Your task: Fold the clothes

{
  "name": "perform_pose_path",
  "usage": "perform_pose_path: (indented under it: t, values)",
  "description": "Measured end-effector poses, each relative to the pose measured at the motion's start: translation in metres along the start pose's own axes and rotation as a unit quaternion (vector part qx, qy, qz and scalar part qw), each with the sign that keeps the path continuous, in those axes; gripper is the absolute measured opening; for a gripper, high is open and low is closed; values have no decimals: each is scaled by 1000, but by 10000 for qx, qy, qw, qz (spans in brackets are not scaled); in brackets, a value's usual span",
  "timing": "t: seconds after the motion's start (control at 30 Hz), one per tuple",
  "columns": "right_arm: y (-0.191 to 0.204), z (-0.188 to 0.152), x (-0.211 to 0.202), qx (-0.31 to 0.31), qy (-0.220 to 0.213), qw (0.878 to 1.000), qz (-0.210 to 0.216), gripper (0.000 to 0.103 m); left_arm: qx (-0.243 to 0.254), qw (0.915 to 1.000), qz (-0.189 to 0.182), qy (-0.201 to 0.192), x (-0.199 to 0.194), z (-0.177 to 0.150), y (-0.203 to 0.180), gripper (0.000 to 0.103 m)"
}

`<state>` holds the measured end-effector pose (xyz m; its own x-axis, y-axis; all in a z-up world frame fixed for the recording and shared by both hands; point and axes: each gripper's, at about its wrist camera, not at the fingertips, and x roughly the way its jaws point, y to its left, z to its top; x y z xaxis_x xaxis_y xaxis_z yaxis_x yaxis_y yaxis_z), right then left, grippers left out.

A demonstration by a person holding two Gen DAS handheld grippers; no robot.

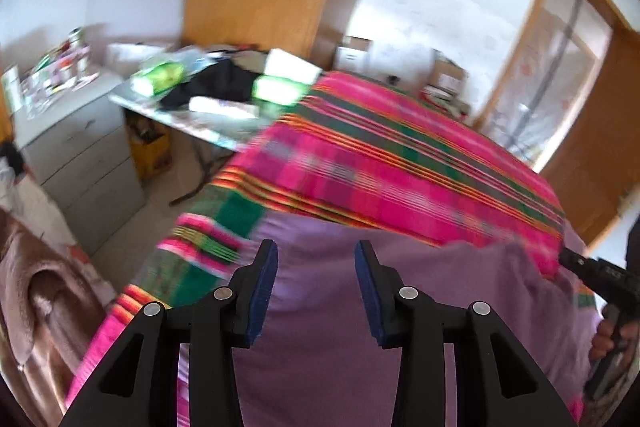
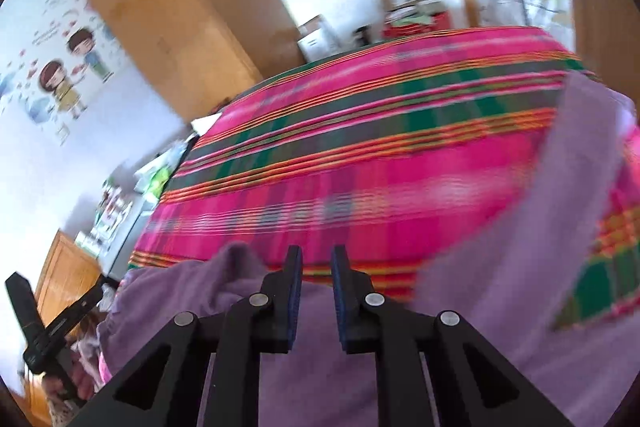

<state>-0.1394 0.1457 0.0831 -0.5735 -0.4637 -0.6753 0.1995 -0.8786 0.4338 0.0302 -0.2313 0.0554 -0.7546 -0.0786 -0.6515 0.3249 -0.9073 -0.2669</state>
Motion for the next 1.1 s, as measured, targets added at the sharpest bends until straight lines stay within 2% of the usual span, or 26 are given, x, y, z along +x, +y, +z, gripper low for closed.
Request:
perform_pose_path:
  t: [0.1, 0.2, 0.37, 0.47, 0.6, 0.77, 0.97, 1.03, 1.1]
  values:
    - [-26, -8, -19, 215, -108, 9994, -231, 15, 232, 9987, -443, 133, 1, -9, -27, 42]
    - [-50, -15, -39, 349, -149, 9976, -571, 15, 661, 9925, -939, 423, 7, -21, -61, 42]
    - [-76, -17, -82, 323, -392, 9926, -1101, 15, 1459, 9733, -1638, 676, 9, -43, -119, 42]
    - [-80, -15, -89, 229, -463, 9900, -1316, 15, 1828, 9600, -1953, 824, 9, -54, -147, 42]
    - [-86, -11, -75, 206, -334, 9916, -1236, 15, 1984, 9507, -2141, 1046, 10, -67, -168, 42]
    - [-77, 2, -48, -51, -140, 9929, -1178, 15, 2111, 9431, -2234, 1269, 13, -78, -182, 42]
    - [-63, 25, -20, -249, 79, 9901, -1378, 15, 2148, 9366, -2333, 1489, 21, -87, -192, 42]
    - [-61, 29, -11, -291, 146, 9890, -1440, 23, 2168, 9340, -2371, 1562, 24, -90, -195, 42]
    - [-60, 29, -1, -328, 283, 9883, -1462, 36, 2211, 9315, -2377, 1640, 27, -93, -199, 42]
